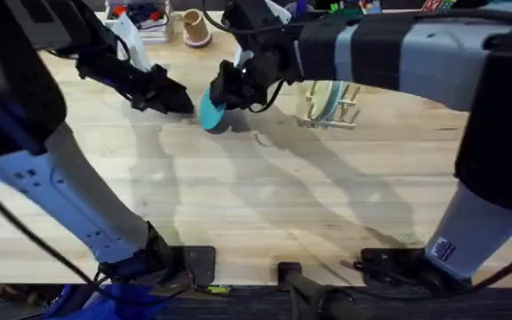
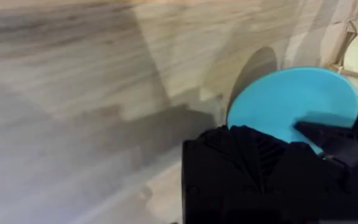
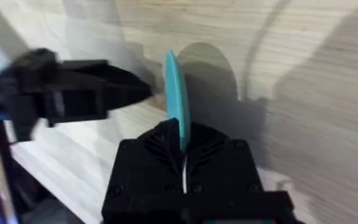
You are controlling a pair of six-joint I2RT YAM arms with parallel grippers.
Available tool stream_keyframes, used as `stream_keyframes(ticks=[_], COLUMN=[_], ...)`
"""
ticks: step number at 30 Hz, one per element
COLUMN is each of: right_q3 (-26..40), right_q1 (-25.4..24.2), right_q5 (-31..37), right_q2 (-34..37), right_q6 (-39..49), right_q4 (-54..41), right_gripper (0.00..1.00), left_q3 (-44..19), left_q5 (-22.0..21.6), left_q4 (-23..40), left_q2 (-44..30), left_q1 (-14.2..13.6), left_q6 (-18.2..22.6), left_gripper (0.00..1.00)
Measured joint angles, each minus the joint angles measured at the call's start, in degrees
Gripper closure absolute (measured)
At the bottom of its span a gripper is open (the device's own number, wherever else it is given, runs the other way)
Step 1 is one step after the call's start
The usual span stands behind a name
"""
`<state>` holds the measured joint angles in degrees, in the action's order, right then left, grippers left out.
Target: Pick up the plates from the table one by one and place each into a slot on the dish rack.
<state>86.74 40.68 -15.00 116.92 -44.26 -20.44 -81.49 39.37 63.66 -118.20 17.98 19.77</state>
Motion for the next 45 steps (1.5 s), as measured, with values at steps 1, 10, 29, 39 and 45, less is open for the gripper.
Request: stream_keyframes(ticks=[1,10,29,39,45], right_q3=[0.0,-0.22,-0.22,-0.22,-0.22], right_q1=[-0.1,-0.85,-0.91,-0.9,-0.9], right_q5=[0.19,7.95,32.79,41.53,42.97], right_q2=[-0.38,-6.65,-30.13,-37.13,-38.22], right_q6=[1.26,12.8,21.81,14.77,11.55], right_q4=[-0.68,-9.58,-26.45,-37.48,-43.39], right_gripper=[0.974,0.974,0.974,0.974,0.973], left_q3=[0.01,0.0,0.0,0.0,0.0], left_q5=[-0.43,-2.34,-11.27,-12.55,-12.88], left_q4=[0.45,7.34,15.79,17.48,18.49], left_q2=[1.48,18.37,49.42,55.37,55.26], left_q1=[0.0,0.0,0.0,0.0,0.0], left_q6=[0.04,0.62,-4.82,-5.69,-5.76], left_gripper=[0.958,0.96,0.961,0.913,0.758])
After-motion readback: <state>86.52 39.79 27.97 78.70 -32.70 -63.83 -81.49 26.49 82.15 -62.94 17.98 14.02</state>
